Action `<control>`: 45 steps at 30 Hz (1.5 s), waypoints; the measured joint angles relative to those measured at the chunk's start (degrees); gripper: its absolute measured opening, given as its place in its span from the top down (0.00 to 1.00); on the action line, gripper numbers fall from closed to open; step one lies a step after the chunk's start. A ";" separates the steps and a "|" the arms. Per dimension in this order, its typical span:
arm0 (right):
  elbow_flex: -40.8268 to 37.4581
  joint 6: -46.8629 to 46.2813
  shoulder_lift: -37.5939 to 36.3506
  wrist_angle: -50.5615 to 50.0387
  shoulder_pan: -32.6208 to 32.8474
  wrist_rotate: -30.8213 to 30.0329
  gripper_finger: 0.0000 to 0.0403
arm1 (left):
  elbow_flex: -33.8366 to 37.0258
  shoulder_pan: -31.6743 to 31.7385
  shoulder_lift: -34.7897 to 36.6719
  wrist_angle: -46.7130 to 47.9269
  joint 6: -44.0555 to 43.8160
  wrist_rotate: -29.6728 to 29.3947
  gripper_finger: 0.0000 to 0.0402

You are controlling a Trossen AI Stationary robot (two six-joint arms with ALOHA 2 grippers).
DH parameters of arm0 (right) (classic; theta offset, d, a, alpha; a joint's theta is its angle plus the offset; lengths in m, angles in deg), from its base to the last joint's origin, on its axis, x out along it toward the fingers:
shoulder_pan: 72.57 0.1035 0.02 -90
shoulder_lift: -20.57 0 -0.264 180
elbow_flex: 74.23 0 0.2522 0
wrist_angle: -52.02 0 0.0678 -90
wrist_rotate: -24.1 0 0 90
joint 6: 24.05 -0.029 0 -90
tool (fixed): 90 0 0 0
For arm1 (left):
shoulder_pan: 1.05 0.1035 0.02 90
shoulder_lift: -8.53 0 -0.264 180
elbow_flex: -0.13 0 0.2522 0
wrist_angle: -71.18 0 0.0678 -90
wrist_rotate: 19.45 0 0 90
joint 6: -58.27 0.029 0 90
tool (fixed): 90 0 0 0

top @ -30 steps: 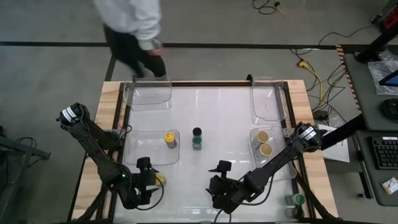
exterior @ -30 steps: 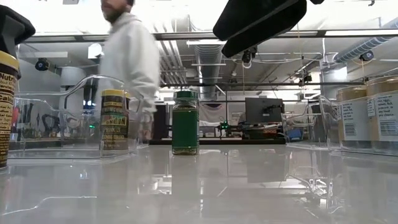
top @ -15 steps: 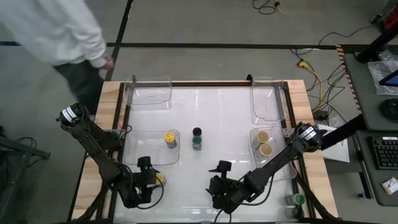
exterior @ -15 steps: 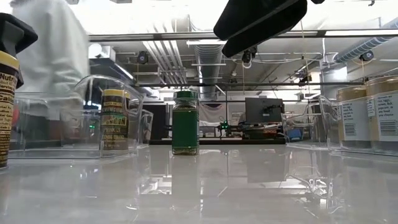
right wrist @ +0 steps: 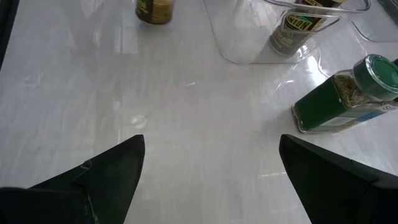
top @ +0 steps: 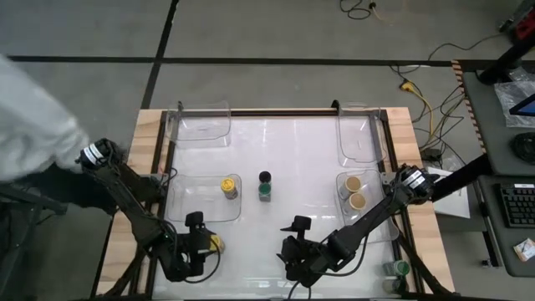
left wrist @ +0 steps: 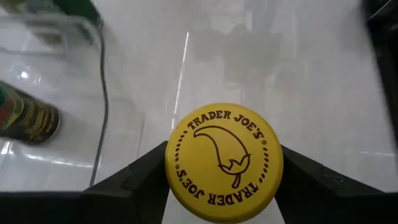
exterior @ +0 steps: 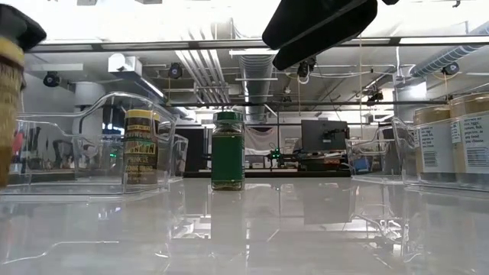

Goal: Sort spices by type
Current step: Put the yellow spice bottle into the bottom left transparent bin

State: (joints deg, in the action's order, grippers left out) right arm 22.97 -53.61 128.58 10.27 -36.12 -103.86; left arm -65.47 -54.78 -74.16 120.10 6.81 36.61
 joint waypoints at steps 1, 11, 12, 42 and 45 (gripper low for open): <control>0.00 0.00 0.00 0.00 0.00 0.00 0.10 | -1.13 0.00 0.00 0.65 0.06 0.00 0.45; 0.00 0.07 0.00 0.00 0.00 -0.02 0.10 | -15.49 1.52 0.23 23.89 -4.26 -4.25 0.45; 0.00 0.09 0.00 0.00 0.00 -0.02 0.10 | -16.46 1.87 0.36 26.10 -4.63 -4.59 0.45; 0.00 0.00 0.09 0.42 -0.69 -0.06 0.10 | 12.75 18.08 29.31 19.40 6.42 -6.20 0.45; 0.00 0.00 0.13 0.50 -0.87 -0.04 0.10 | 14.19 21.51 30.75 16.91 9.50 -2.75 0.45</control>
State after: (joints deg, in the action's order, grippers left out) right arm 22.97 -53.61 128.70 10.77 -37.00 -103.90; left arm -51.29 -33.28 -43.42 137.01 16.31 33.86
